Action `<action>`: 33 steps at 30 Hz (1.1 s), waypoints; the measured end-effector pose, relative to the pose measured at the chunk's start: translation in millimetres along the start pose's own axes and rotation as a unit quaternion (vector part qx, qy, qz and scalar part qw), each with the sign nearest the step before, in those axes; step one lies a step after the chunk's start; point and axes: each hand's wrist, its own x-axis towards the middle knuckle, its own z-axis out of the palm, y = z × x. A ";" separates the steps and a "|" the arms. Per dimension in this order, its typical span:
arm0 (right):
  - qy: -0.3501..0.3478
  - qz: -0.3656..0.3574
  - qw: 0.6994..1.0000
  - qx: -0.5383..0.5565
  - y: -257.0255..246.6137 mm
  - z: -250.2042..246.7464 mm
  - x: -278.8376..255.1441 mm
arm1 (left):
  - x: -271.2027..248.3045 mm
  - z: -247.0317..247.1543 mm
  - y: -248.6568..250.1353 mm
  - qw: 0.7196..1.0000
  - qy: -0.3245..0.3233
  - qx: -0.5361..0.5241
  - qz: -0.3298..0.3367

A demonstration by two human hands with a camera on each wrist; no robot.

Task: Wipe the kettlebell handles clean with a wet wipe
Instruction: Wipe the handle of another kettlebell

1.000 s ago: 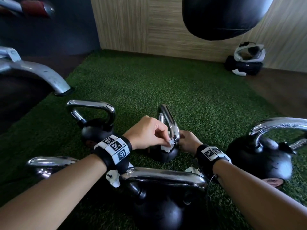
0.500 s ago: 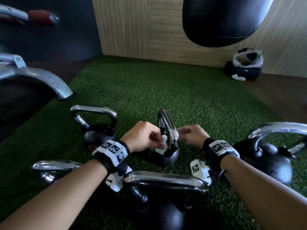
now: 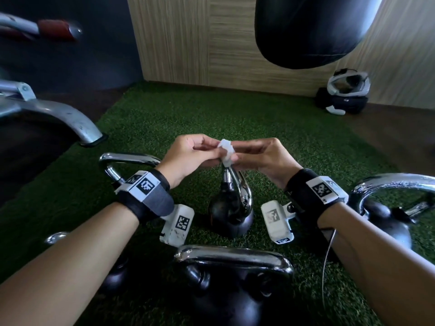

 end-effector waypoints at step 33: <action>0.289 0.177 0.940 0.049 120.9 -35.3 -7.1 | -30.0 63.2 -95.3 0.838 -0.169 0.508 0.110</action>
